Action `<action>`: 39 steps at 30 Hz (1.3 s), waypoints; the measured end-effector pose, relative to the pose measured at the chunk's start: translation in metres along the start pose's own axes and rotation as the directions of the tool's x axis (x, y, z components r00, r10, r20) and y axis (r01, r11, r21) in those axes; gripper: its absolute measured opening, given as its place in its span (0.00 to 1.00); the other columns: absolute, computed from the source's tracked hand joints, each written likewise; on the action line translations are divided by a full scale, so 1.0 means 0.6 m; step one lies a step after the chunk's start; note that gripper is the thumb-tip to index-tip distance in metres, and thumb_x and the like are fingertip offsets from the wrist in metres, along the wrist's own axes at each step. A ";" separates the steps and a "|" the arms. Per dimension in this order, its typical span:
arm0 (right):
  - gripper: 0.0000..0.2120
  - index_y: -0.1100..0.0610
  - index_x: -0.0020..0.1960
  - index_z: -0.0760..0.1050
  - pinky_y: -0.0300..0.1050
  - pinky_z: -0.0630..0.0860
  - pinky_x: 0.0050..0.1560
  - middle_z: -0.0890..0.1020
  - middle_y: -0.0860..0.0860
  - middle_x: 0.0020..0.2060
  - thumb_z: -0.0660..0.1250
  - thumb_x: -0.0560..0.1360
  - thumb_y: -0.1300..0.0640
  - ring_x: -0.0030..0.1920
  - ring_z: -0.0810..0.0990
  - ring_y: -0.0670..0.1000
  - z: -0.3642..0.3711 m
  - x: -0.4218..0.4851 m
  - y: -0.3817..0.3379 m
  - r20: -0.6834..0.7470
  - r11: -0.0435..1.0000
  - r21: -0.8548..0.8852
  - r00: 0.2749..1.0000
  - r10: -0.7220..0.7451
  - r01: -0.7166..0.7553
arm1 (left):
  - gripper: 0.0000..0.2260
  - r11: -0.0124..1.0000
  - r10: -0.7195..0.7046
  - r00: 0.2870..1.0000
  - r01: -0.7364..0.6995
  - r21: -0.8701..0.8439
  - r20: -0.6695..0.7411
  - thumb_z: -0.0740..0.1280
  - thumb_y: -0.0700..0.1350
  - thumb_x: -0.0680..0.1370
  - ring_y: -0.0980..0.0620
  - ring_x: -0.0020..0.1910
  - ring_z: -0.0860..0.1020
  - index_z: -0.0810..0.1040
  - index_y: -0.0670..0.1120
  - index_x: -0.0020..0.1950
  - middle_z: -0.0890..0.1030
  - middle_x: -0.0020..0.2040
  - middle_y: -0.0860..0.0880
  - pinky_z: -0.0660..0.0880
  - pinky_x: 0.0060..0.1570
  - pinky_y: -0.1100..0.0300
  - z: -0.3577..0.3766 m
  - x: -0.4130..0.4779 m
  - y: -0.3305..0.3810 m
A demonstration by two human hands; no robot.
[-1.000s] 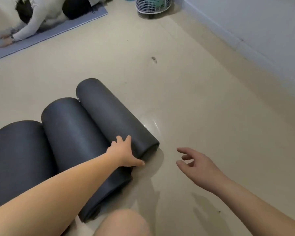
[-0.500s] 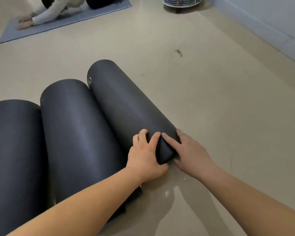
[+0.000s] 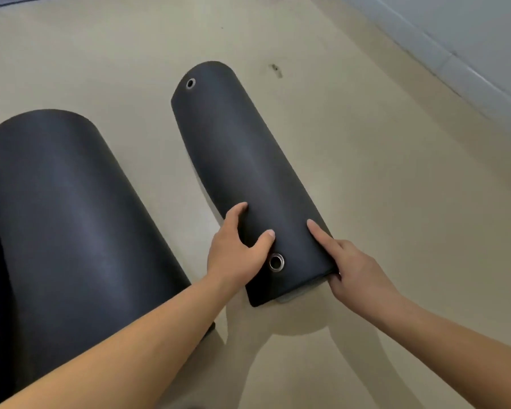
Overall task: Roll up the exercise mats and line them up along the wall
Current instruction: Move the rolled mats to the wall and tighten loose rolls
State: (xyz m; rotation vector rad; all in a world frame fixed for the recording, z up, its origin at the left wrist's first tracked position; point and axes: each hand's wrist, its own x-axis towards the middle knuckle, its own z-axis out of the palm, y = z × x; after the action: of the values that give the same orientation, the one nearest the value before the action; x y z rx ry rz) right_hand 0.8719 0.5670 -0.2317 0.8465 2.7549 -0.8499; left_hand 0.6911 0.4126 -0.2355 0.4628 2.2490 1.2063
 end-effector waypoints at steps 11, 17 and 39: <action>0.30 0.33 0.70 0.67 0.45 0.68 0.67 0.70 0.37 0.69 0.74 0.71 0.32 0.70 0.68 0.41 -0.017 -0.078 0.026 0.158 0.763 0.577 0.956 0.248 -0.293 | 0.26 0.990 -0.067 0.955 0.099 -0.099 0.289 0.83 0.53 0.69 0.57 0.53 0.86 0.82 0.57 0.65 0.86 0.56 0.59 0.82 0.59 0.54 0.028 0.038 0.066; 0.36 0.47 0.67 0.61 0.57 0.80 0.63 0.71 0.36 0.59 0.79 0.70 0.39 0.60 0.80 0.46 -0.013 -0.050 0.015 0.091 0.556 0.770 0.917 0.389 -0.313 | 0.47 0.986 -0.168 0.934 0.155 0.066 0.317 0.85 0.55 0.67 0.48 0.65 0.80 0.66 0.52 0.81 0.78 0.68 0.50 0.77 0.63 0.52 0.027 0.046 0.084; 0.50 0.46 0.77 0.66 0.57 0.70 0.69 0.71 0.56 0.69 0.70 0.60 0.24 0.71 0.71 0.60 -0.145 -0.089 0.043 -0.174 0.837 -0.547 0.974 -0.143 0.026 | 0.43 0.006 0.467 0.591 -0.746 0.665 0.658 0.81 0.55 0.66 0.34 0.65 0.71 0.65 0.45 0.75 0.73 0.64 0.37 0.70 0.65 0.42 0.128 -0.071 0.089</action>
State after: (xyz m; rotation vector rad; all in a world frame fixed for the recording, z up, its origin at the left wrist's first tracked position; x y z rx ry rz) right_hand 0.9336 0.6073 -0.1568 0.7289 2.9801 0.0480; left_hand 0.7735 0.4693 -0.2124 2.1595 2.2638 -0.1718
